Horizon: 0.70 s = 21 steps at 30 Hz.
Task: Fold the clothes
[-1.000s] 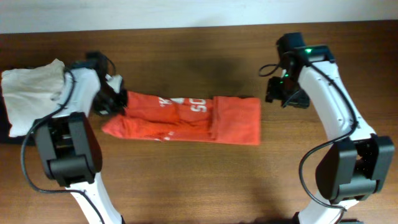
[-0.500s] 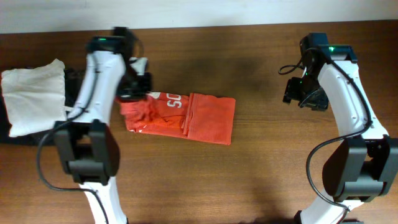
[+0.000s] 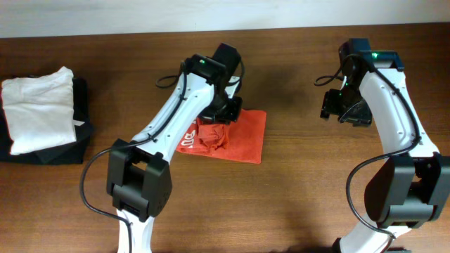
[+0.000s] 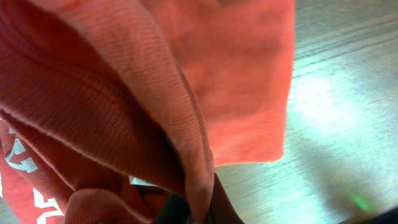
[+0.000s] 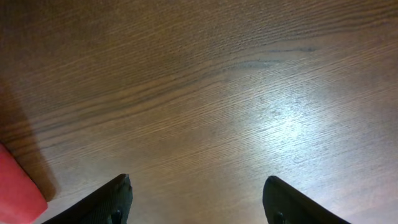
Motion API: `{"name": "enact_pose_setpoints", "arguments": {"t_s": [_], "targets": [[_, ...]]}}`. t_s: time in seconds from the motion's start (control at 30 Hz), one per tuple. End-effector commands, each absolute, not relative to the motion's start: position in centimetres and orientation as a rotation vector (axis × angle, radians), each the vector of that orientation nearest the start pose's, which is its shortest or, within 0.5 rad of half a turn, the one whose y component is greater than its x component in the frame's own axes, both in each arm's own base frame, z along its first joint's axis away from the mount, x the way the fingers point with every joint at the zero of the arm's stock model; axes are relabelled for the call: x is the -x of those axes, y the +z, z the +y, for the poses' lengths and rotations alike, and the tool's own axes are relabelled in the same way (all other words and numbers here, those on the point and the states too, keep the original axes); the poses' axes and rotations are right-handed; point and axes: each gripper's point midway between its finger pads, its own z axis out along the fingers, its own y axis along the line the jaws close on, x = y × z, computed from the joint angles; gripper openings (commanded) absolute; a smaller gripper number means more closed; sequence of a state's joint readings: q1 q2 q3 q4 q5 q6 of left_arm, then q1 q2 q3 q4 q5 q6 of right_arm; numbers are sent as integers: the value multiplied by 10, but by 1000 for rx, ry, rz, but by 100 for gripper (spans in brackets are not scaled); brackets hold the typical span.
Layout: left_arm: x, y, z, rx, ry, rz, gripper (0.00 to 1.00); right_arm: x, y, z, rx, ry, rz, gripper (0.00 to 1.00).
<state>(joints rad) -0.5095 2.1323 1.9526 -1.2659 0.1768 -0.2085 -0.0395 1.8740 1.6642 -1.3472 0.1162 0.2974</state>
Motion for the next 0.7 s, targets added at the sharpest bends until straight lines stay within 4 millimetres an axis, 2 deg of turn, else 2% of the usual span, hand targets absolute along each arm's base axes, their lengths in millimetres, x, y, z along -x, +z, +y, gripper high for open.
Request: {"name": "enact_pose_setpoints", "arguments": {"t_s": [0.0, 0.37, 0.67], "targets": [[-371, 117, -255, -474, -361, 3007, 2, -351, 129, -37, -515, -208, 3068, 71], [-365, 116, -283, -559, -379, 2960, 2, -350, 128, -37, -515, -203, 3072, 71], [-356, 82, -290, -605, -322, 3031, 1, -350, 128, -37, -504, -203, 3075, 71]]}}
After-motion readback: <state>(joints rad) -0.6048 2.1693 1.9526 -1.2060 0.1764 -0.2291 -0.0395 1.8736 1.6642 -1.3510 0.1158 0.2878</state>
